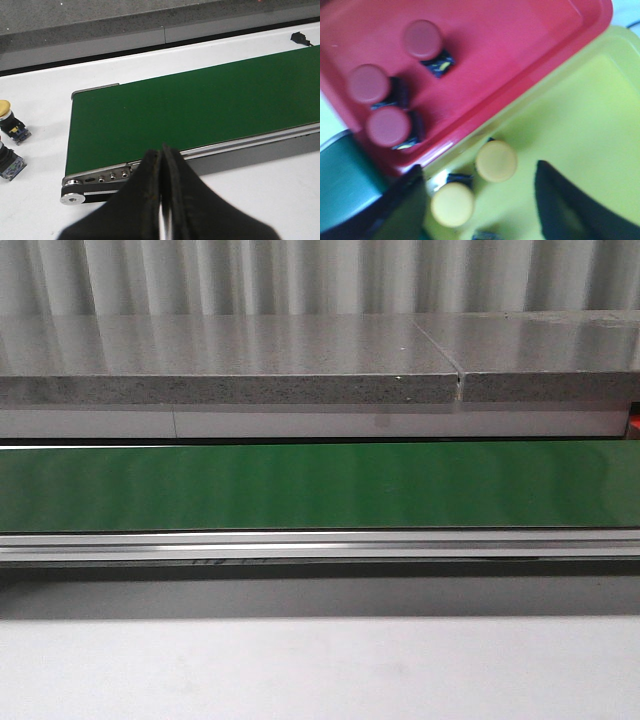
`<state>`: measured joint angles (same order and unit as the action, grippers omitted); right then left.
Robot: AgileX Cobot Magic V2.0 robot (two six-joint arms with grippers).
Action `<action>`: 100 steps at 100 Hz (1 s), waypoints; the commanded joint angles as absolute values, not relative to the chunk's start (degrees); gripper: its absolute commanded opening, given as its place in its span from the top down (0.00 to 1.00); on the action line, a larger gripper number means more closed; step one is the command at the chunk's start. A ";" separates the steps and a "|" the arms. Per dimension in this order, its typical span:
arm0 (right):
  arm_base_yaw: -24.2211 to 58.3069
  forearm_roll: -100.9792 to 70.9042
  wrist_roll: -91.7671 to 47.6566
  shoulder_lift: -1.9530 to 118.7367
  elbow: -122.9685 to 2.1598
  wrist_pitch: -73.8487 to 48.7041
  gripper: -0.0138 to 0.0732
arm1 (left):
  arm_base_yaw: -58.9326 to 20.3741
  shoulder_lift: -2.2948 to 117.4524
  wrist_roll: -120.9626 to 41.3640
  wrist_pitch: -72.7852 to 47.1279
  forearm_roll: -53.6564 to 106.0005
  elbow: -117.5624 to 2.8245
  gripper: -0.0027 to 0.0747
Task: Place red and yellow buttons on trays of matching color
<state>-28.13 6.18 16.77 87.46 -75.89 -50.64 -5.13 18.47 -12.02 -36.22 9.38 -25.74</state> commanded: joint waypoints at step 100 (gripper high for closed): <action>-3.90 -10.39 -8.22 63.01 -60.27 -43.93 0.92 | -5.38 19.08 -12.08 -32.17 10.24 -27.19 0.99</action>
<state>-3.82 -9.68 -6.94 67.64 -61.77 -48.81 -5.13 18.47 -12.02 -36.22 9.38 -25.74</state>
